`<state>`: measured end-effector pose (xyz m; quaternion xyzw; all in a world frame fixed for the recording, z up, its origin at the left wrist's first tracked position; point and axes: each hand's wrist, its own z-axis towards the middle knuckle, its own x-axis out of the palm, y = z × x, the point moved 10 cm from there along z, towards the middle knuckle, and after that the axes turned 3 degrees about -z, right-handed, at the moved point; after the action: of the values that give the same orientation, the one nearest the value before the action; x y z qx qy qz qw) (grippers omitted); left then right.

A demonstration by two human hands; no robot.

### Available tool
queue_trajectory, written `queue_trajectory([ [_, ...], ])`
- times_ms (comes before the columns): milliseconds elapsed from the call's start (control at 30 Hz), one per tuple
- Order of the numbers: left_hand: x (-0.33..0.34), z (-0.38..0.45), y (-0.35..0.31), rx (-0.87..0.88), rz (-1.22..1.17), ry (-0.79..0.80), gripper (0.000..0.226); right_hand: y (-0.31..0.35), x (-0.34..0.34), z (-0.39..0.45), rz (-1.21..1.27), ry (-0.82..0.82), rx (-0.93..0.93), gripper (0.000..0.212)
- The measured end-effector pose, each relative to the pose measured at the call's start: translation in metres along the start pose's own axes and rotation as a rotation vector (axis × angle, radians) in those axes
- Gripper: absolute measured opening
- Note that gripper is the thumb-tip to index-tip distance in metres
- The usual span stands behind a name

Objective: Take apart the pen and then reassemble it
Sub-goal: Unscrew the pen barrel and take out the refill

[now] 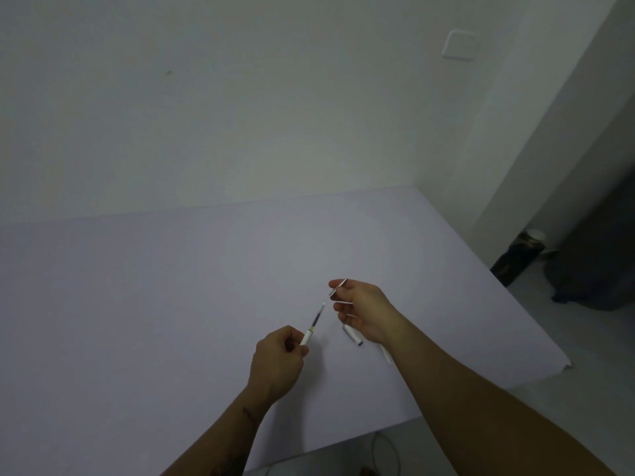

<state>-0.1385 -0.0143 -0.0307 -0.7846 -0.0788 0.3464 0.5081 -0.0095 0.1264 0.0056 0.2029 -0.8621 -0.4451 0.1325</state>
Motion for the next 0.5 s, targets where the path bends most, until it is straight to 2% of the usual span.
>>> queue_trajectory([
  [133, 0.002, -0.001, 0.007, -0.012, 0.01, -0.008, 0.004, -0.002, -0.016, 0.006, 0.027, -0.069, -0.017, 0.019],
  [200, 0.004, 0.002, 0.009, -0.017, 0.01, -0.011, 0.003, -0.015, -0.024, 0.01, -0.072, -0.104, -0.007, 0.014],
  [367, 0.01, 0.002, 0.016, -0.053, -0.013, -0.008, 0.005, -0.048, -0.026, 0.018, -0.765, -0.116, -0.147, 0.017],
  [500, 0.015, 0.0, 0.025, -0.081, 0.018, -0.005, 0.006, -0.074, -0.015, 0.025, -1.036, -0.116, -0.19, 0.014],
])
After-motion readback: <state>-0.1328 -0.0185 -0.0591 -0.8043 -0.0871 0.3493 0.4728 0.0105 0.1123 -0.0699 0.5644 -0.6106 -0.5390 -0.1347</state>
